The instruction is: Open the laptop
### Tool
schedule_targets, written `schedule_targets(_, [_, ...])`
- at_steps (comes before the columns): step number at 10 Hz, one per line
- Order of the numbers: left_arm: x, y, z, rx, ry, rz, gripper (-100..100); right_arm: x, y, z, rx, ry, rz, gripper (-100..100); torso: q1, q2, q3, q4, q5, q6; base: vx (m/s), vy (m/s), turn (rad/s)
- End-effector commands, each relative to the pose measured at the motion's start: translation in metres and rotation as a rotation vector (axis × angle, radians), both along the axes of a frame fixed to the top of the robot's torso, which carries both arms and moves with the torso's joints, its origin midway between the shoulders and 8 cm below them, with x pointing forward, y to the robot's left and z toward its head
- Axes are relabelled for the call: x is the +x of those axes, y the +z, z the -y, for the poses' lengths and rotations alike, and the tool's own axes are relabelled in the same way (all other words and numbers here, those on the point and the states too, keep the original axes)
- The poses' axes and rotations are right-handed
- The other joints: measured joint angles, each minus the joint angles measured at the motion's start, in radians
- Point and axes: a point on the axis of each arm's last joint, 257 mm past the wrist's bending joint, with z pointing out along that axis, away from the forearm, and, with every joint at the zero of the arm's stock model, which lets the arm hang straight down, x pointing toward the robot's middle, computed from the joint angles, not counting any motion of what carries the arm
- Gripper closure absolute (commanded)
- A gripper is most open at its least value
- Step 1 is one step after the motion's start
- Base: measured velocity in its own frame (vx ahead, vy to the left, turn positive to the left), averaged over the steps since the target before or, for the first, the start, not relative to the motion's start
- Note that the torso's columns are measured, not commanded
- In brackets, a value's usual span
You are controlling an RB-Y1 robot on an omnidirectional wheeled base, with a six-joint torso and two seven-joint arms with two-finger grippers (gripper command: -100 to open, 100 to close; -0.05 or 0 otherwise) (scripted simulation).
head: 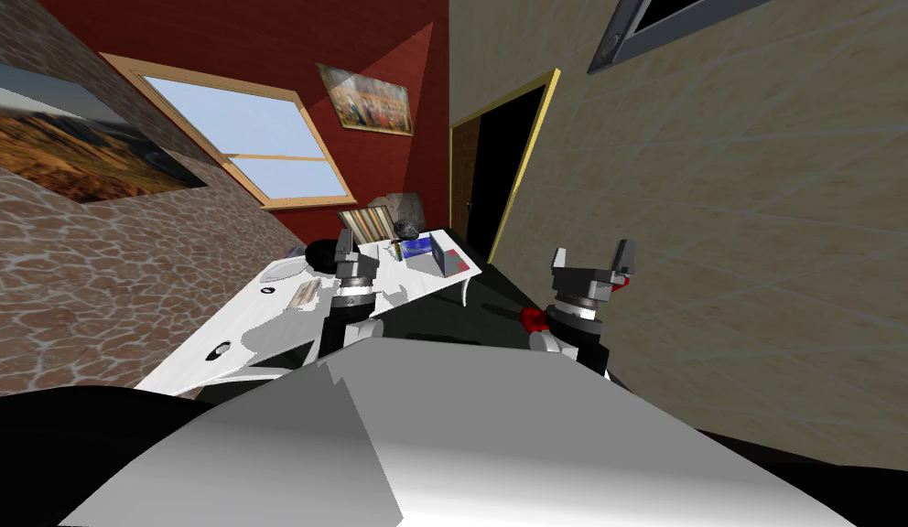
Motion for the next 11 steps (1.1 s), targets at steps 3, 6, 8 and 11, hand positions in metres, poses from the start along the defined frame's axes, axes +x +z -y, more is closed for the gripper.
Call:
schedule_targets(3, [0.0000,0.0001,0.0000,0.000,0.000,0.000,0,0.0000,0.0001,0.0000,0.000,0.000,0.000,0,0.000,0.175,-0.351,0.176,0.000,0.000,0.000,0.000,0.000])
schedule_targets(6, [-0.0001,0.0001,0.0000,0.000,0.000,0.000,0,-0.0001,0.0001,0.0000,0.000,0.000,0.000,0,0.000,0.396,-0.792,0.396,0.000,0.000,0.000,0.000,0.000])
schedule_targets(8, [-0.0001,0.0002,0.0000,0.000,0.000,0.000,0,-0.0001,0.0001,0.0000,0.000,0.000,0.000,0,0.000,0.544,-1.087,0.544,0.000,0.000,0.000,0.000,0.000])
schedule_targets(11, [0.0041,-0.0050,0.0023,0.053,-0.011,-0.037,-100,0.0000,-0.0001,0.0000,0.000,0.000,0.000,0,-0.001,0.724,-1.452,0.724,0.000,0.000,0.024,-0.026,0.001])
